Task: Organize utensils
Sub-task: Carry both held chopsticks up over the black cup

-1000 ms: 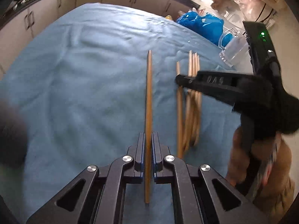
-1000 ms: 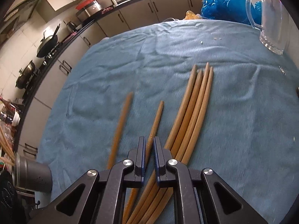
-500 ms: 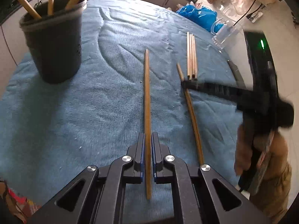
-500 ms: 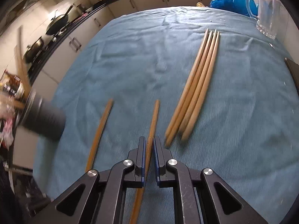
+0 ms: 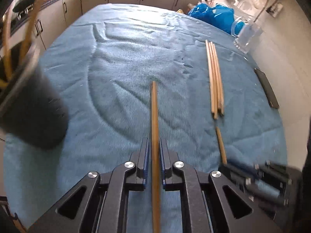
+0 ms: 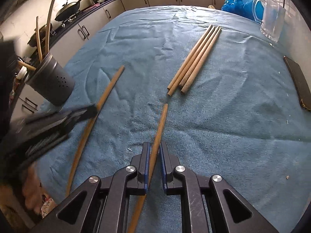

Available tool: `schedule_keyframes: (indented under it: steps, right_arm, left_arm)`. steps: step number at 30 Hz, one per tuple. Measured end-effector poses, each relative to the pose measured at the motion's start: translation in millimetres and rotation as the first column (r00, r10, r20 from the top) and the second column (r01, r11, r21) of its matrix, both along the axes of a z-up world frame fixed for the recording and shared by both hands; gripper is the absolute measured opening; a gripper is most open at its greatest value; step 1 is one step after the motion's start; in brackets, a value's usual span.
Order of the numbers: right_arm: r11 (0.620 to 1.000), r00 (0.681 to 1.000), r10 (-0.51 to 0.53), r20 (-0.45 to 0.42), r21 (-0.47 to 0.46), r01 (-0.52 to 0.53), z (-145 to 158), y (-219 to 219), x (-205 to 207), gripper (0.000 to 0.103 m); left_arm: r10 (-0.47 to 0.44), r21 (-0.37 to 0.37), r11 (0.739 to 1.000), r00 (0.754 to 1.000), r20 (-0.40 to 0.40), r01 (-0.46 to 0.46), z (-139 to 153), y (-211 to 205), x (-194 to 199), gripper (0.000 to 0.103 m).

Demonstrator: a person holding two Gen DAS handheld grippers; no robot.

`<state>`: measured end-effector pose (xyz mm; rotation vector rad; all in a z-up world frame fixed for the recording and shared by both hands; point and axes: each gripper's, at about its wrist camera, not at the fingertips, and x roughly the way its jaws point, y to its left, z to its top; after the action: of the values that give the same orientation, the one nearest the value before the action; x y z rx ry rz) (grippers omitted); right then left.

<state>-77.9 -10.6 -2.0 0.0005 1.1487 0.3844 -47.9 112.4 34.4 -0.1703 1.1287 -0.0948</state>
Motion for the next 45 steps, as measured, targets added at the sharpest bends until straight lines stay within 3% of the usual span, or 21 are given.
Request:
schedule_keyframes:
  steps: [12, 17, 19, 21, 23, 28, 32, 36, 45]
  right_arm:
    - [0.999, 1.0, 0.003, 0.012, -0.046, -0.003, -1, 14, 7, 0.011]
    - [0.997, 1.0, 0.009, 0.018, -0.08, -0.007, -1, 20, 8, 0.011]
    - [0.996, 1.0, 0.013, 0.018, -0.089, -0.011, -1, 22, 8, 0.01]
    - [0.997, 1.0, 0.01, 0.019, -0.081, -0.008, 0, 20, 8, 0.007]
    - [1.0, 1.0, -0.005, 0.011, -0.007, 0.005, 1, 13, 10, 0.007]
    - [0.993, 0.994, -0.03, 0.108, 0.114, 0.017, 21, 3, -5, 0.006]
    - [0.987, 0.978, -0.04, 0.204, 0.16, 0.007, 43, -1, -25, 0.006]
    - [0.98, 0.956, -0.062, 0.287, 0.201, 0.004, 62, -6, -43, 0.006]
    - [0.97, 0.883, -0.115, 0.456, 0.241, 0.002, 106, -5, -72, 0.006]
  left_arm:
    - [0.011, -0.008, 1.0, 1.0, -0.022, -0.012, -2, -1, 38, 0.011]
    - [-0.05, 0.045, 0.998, 0.998, -0.025, 0.051, -2, -8, 38, 0.007]
    - [-0.027, -0.008, 1.0, 0.999, -0.022, 0.027, -2, 0, 33, 0.007]
    - [-0.013, -0.048, 0.999, 1.0, 0.01, 0.013, 4, 6, 21, 0.007]
    - [-0.012, -0.059, 0.998, 0.998, 0.062, 0.016, 16, 9, 6, 0.007]
    - [0.003, -0.105, 0.994, 0.982, 0.189, 0.017, 51, 19, -36, 0.007]
    - [0.028, -0.14, 0.99, 0.957, 0.289, 0.014, 75, 27, -66, 0.007]
    - [0.036, -0.127, 0.992, 0.931, 0.364, 0.012, 92, 27, -92, 0.007]
    - [0.103, -0.165, 0.986, 0.863, 0.494, -0.023, 129, 48, -129, 0.007]
